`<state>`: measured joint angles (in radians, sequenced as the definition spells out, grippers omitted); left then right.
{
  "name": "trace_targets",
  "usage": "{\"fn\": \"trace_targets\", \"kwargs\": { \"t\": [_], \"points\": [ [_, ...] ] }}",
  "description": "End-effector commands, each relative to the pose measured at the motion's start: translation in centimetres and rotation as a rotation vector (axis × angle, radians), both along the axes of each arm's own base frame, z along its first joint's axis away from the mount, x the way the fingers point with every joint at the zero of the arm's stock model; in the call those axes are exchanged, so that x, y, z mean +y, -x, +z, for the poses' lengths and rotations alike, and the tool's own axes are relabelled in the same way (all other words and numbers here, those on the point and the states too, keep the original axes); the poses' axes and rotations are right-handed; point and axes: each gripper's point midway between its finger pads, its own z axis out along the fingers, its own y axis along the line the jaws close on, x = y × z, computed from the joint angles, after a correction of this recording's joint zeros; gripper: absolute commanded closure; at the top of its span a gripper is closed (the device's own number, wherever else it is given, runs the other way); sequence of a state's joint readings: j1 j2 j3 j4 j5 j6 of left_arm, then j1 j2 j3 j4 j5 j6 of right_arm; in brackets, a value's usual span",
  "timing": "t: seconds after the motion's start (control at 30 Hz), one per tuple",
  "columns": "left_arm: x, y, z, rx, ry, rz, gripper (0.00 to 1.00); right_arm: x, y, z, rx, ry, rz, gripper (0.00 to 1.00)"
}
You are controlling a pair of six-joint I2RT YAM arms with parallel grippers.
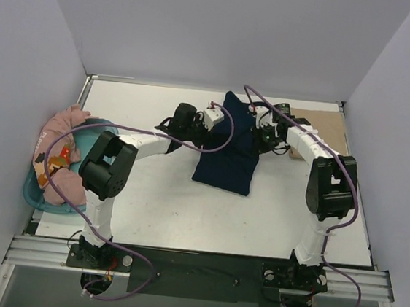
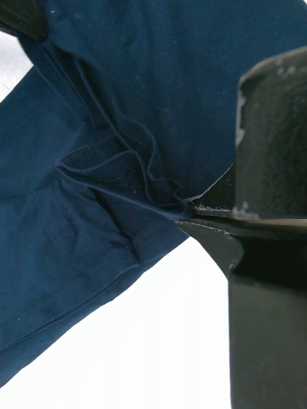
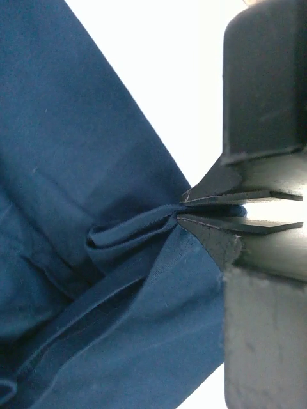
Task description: Fold and stack the t-shirts
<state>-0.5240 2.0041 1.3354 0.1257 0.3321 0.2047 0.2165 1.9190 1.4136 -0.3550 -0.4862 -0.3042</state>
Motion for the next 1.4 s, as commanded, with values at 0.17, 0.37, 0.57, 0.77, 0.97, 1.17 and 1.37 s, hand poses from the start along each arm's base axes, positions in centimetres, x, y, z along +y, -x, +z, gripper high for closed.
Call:
{"fn": "trace_targets", "kwargs": {
  "t": [0.17,0.37,0.57,0.77,0.97,1.17,1.37],
  "points": [
    [-2.1,-1.1,1.9,-0.173,0.062,-0.095,0.99,-0.9,-3.9,1.8,-0.044,-0.071,-0.116,0.94],
    [-2.0,-1.9,2.2,-0.192,0.055,-0.059,0.46,-1.1,-4.1,1.5,-0.028,-0.07,-0.141,0.64],
    [0.3,-6.3,7.0,-0.308,0.001,0.151,0.28,-1.9,-5.7,6.9,-0.093,-0.13,-0.321,0.56],
    [-0.1,-1.4,5.8,-0.045,-0.073,-0.028,0.39,-0.1,0.4,3.9,0.209,-0.228,-0.505,0.62],
    [0.2,13.1,3.7,0.021,-0.052,-0.788,0.43,0.9,8.8,1.9,0.29,-0.165,-0.47,0.49],
    [1.1,13.1,-0.1,-0.237,-0.286,-0.893,0.2,0.0,12.3,1.7,0.25,-0.198,-0.675,0.48],
    [0.1,12.5,-2.3,-0.421,-0.373,-0.889,0.19,1.2,12.8,4.0,-0.187,-0.1,-0.097,0.46]
  ]
}}
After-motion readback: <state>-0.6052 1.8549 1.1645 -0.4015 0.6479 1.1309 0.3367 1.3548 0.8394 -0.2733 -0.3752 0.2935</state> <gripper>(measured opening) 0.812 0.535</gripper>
